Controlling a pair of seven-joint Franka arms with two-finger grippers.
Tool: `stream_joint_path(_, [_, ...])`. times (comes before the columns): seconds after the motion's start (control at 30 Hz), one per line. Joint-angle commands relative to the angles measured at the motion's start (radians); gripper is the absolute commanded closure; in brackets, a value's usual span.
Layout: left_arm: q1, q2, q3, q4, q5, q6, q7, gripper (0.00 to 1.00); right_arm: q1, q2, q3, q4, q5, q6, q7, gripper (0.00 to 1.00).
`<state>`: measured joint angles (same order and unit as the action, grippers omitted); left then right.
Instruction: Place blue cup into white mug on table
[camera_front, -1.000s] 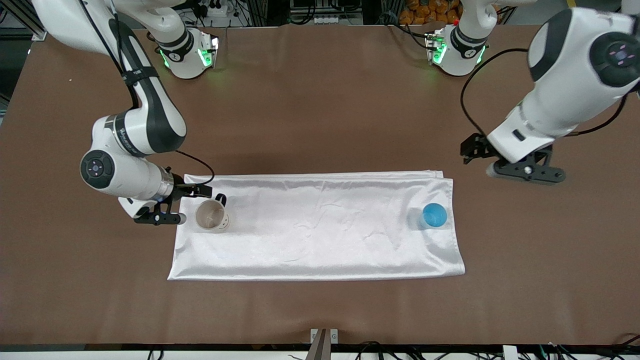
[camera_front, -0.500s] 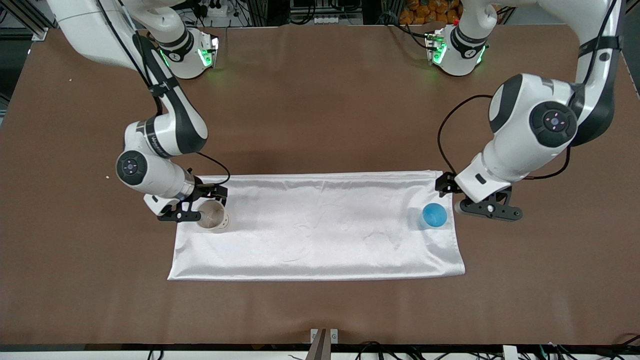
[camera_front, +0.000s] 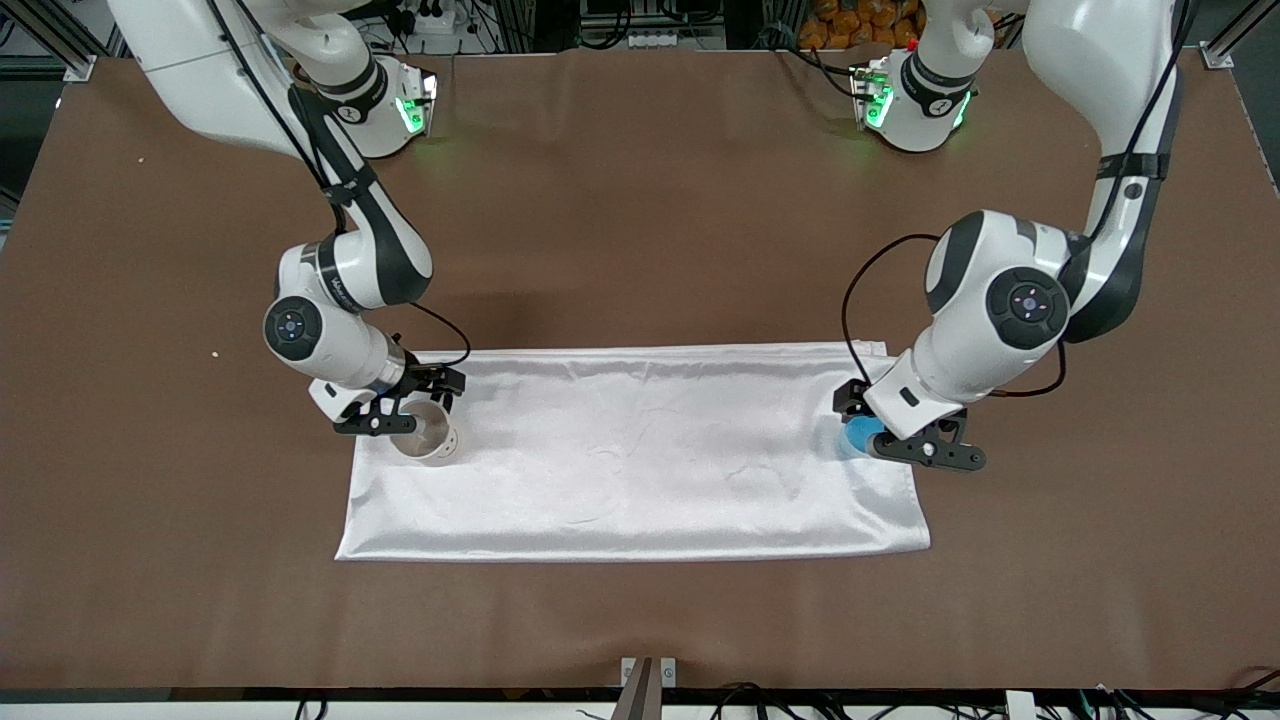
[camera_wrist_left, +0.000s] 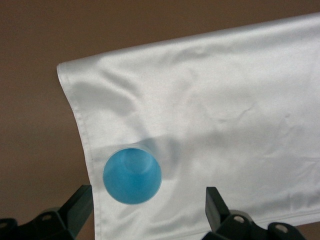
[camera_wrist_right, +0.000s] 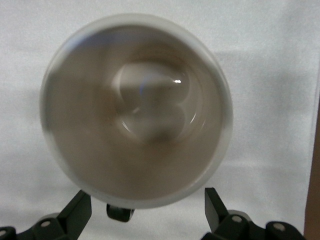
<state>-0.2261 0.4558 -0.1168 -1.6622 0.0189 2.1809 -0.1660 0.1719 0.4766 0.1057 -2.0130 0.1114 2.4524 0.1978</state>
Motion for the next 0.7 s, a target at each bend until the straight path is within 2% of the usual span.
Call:
stream_joint_path(0.0, [-0.015,0.052,-0.003,0.012,0.027,0.046,-0.049,0.00,0.000,0.030,-0.003,0.003,-0.042,0.065,0.009,0.00])
stream_joint_path(0.17, [-0.016,0.089,-0.003,0.012,0.027,0.077,-0.049,0.00,-0.008,0.053,-0.003,0.022,-0.047,0.082,0.008,0.00])
stream_joint_path(0.2, [-0.016,0.095,-0.003,0.012,0.027,0.082,-0.049,0.00,-0.009,0.057,-0.003,0.025,-0.047,0.080,0.008,0.03])
stream_joint_path(0.27, [-0.016,0.104,-0.003,0.012,0.027,0.088,-0.049,0.00,-0.011,0.062,-0.004,0.036,-0.050,0.080,0.002,0.18])
stream_joint_path(0.37, [-0.016,0.115,-0.003,0.012,0.027,0.088,-0.049,0.00,-0.011,0.068,-0.004,0.042,-0.062,0.082,0.000,0.52])
stream_joint_path(0.47, [-0.016,0.121,-0.003,0.010,0.027,0.088,-0.049,0.00,-0.011,0.068,-0.003,0.046,-0.067,0.082,0.003,0.77])
stream_joint_path(0.57, [-0.016,0.126,-0.004,0.006,0.027,0.088,-0.055,0.00,-0.009,0.066,-0.003,0.046,-0.067,0.082,0.006,0.92])
stream_joint_path(0.67, [-0.018,0.132,-0.003,-0.004,0.027,0.088,-0.056,0.00,-0.005,0.066,-0.003,0.046,-0.067,0.082,0.008,1.00])
